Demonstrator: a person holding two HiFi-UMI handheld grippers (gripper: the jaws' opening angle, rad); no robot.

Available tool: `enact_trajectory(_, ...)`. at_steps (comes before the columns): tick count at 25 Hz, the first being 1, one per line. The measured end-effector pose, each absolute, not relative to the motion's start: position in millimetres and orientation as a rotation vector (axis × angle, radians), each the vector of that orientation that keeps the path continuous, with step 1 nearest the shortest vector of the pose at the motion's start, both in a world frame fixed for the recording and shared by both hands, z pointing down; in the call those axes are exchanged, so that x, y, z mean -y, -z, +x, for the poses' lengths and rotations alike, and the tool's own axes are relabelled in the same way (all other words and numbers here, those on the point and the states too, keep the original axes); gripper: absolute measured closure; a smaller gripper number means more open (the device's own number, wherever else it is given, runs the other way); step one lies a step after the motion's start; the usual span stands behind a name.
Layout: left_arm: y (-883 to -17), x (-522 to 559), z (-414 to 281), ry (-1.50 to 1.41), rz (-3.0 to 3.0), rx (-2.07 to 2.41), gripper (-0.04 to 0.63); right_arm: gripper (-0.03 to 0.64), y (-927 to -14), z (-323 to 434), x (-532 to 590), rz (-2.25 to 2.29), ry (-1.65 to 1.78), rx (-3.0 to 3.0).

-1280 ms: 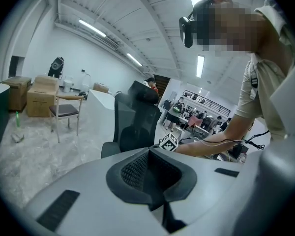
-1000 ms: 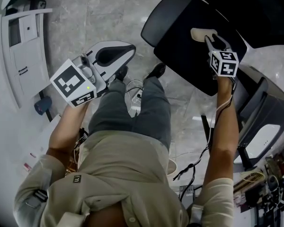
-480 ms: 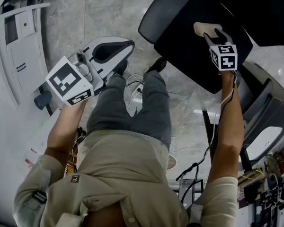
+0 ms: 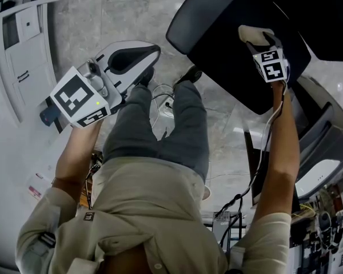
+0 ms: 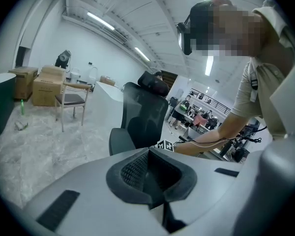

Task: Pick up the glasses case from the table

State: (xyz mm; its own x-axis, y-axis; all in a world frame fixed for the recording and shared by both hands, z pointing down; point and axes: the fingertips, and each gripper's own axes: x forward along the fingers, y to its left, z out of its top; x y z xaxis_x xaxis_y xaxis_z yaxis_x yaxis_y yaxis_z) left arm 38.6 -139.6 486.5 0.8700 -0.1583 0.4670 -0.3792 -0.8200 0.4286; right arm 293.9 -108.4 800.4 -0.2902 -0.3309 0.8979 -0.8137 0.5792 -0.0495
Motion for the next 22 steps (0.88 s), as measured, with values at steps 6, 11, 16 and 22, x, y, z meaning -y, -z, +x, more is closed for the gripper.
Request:
enact_trajectory(6,-501,144,37,-0.578,2.501,0.404,0.581,0.321,-826,297,109,0.8,-0.552,1.833)
enact_trajectory(11,-510,150,36,-0.577,2.495,0.409,0.581,0.307,-844,298,108,0.661,-0.441,1.795)
enact_trajectory(16,-516,152,38,-0.58,2.49,0.41,0.581,0.298,-859,303,103,0.514,-0.32,1.74)
enact_trajectory(22,-524,152,40,-0.59,2.483,0.406,0.581,0.289,-873,301,100,0.367,-0.233,1.704)
